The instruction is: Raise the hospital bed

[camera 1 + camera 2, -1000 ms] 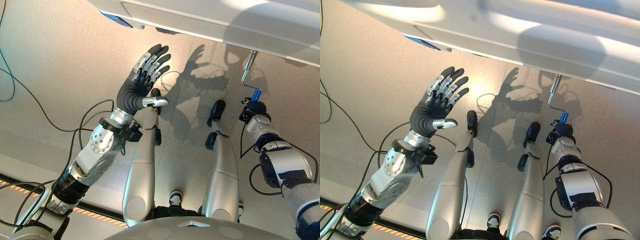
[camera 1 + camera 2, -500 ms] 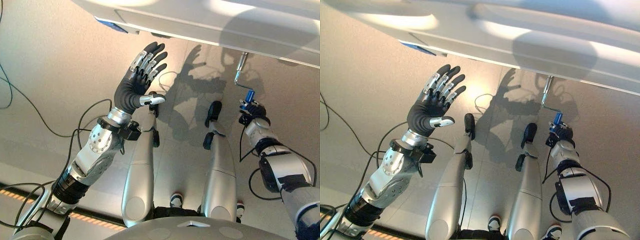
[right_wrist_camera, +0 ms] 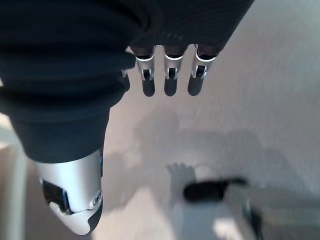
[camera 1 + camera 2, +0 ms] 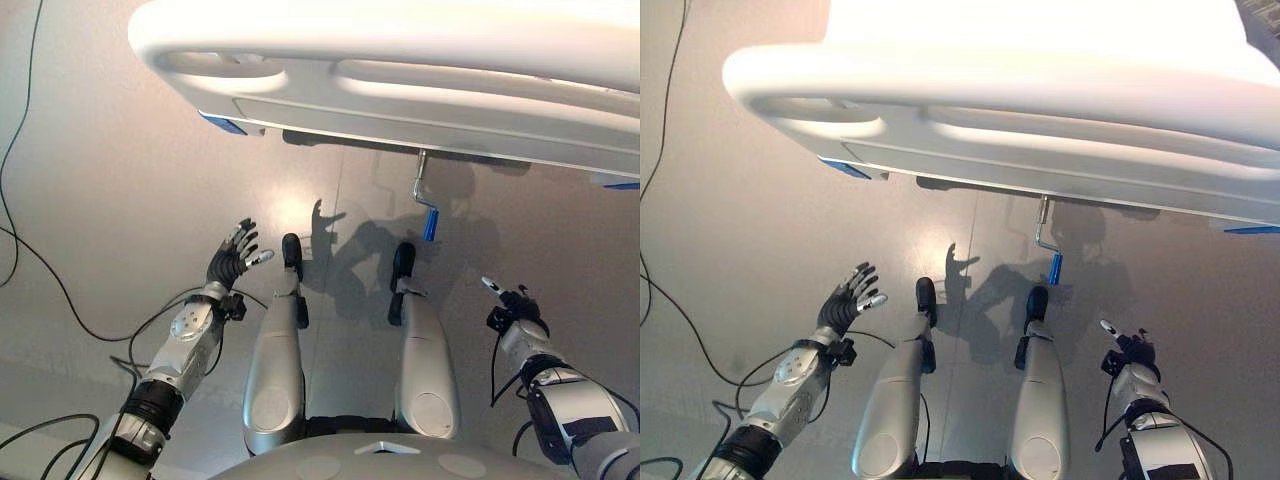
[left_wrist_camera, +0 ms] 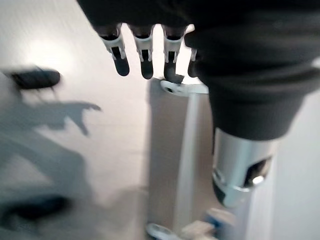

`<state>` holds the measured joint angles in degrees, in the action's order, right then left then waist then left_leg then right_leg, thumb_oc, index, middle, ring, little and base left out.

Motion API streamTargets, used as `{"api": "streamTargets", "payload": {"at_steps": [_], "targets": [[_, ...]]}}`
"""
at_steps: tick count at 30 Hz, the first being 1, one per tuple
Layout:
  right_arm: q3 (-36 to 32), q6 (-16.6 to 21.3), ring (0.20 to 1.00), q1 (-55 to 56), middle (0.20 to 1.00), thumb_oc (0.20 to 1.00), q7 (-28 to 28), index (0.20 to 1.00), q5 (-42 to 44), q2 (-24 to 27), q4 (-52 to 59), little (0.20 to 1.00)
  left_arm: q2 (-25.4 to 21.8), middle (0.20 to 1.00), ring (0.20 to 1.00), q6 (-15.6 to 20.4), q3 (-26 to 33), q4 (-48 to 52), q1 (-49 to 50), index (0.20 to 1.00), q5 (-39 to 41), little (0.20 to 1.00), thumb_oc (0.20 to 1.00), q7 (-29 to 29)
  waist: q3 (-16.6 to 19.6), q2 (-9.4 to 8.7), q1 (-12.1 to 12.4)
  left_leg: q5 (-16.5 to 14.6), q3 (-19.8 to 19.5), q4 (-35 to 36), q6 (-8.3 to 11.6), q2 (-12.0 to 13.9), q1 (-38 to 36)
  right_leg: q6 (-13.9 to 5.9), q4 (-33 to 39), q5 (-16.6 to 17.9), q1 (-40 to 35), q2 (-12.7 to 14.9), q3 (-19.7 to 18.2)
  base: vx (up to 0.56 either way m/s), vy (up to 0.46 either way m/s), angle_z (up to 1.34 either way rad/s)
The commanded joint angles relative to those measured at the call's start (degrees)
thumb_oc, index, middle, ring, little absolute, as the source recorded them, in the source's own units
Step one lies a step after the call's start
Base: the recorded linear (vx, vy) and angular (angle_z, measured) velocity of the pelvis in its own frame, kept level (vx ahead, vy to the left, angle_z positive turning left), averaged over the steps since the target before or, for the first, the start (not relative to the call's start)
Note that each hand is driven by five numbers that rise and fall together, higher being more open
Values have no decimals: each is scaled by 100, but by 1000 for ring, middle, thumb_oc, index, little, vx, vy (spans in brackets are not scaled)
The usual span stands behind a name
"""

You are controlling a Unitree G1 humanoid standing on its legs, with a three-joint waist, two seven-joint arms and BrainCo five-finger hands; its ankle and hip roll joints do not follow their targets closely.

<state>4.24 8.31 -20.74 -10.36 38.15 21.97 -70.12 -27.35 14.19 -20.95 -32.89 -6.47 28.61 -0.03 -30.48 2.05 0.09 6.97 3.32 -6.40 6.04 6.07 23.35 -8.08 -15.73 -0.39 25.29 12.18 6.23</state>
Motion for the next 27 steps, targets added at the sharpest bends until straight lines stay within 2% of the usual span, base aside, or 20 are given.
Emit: {"api": "streamTargets", "payload": {"at_steps": [1, 2, 6, 12, 13, 14, 16, 18, 20, 21, 27], "targets": [[275, 47, 1000, 458, 1000, 1000, -33, 1000, -1080, 174, 279, 1000, 189, 1000, 1000, 31, 6, -789, 5, 1000, -1029, 1000, 1000, 2, 69, -111, 19, -484, -109, -384, 221, 151, -674, -314, 188, 169, -727, 48, 277, 53, 17, 4], [419, 39, 1000, 569, 1000, 1000, -44, 1000, -1435, 146, 405, 1000, 291, 1000, 1000, -7, 81, -1221, 7, 1000, -1221, 1000, 1000, 21, 104, -141, -17, -464, -97, -309, 220, 161, -868, -319, 285, 200, -937, 38, 287, 85, 17, 6], [667, 5, 1000, 1244, 1000, 1000, 252, 1000, -2009, -35, 747, 1000, 505, 1000, 1000, -41, 439, -2136, 302, 1000, -1833, 1000, 1000, 80, 733, -198, -37, -438, -17, -17, 216, 228, -1407, -357, 643, 236, -1497, 38, 411, 86, 7, 0], [496, -87, 1000, 1946, 1000, 1000, 368, 1000, -2450, -218, 802, 1000, 635, 1000, 1000, -8, 811, -2329, 701, 1000, -2163, 1000, 1000, 116, 1681, -251, -84, -321, 99, 680, 226, 275, -2250, -414, 1259, 336, -2297, -14, 603, 74, 6, -2], [496, -87, 1000, 1947, 1000, 1000, 368, 1000, -2450, -218, 802, 1000, 635, 1000, 1000, -8, 811, -2329, 701, 1000, -2163, 1000, 1000, 116, 1680, -250, -84, -321, 99, 681, 226, 275, -2253, -414, 1260, 336, -2300, -14, 603, 59, 20, -3], [377, -90, 1000, 2061, 1000, 1000, 350, 1000, -2420, -277, 848, 1000, 730, 1000, 1000, -40, 858, -2368, 712, 1000, -2138, 1000, 1000, 127, 1917, -253, -119, -326, 122, 843, 214, 267, -2471, -425, 1418, 356, -2491, -49, 613, 46, 22, -4], [337, -101, 1000, 2085, 1000, 1000, 321, 1000, -2412, -312, 751, 1000, 799, 1000, 1000, -36, 868, -2395, 716, 1000, -2167, 1000, 1000, 146, 2008, -246, -129, -330, 147, 927, 208, 263, -2590, -434, 1493, 372, -2589, -54, 624, 41, 18, -2], [302, -138, 1000, 2170, 1000, 1000, 345, 1000, -2446, -388, 607, 1000, 941, 1000, 1000, -59, 829, -2333, 777, 1000, -2130, 1000, 1000, 112, 2263, -249, -139, -368, 186, 1043, 185, 238, -2789, -436, 1670, 409, -2782, -79, 607, 36, 11, -4], [315, -151, 1000, 2188, 1000, 1000, 359, 1000, -2482, -411, 538, 1000, 966, 1000, 1000, -79, 827, -2363, 783, 1000, -2178, 1000, 1000, 107, 2315, -248, -142, -381, 198, 1066, 183, 236, -2830, -437, 1710, 413, -2830, -79, 612, 1, 12, -5], [376, -166, 1000, 2177, 1000, 1000, 332, 1000, -2568, -463, 574, 1000, 1044, 1000, 1000, -130, 850, -2608, 751, 1000, -2299, 1000, 1000, 167, 2419, -257, -155, -402, 237, 1092, 176, 236, -2910, -432, 1749, 408, -2909, -80, 602, 0, 0, 0], [402, -202, 1000, 2095, 1000, 1000, 232, 1000, -2597, -629, 310, 1000, 1229, 1000, 1000, -169, 804, -2840, 680, 1000, -2458, 1000, 1000, 292, 2558, -280, -174, -503, 322, 1089, 140, 237, -3128, -412, 1781, 364, -3085, -100, 513, 7, 5, -4]]}}
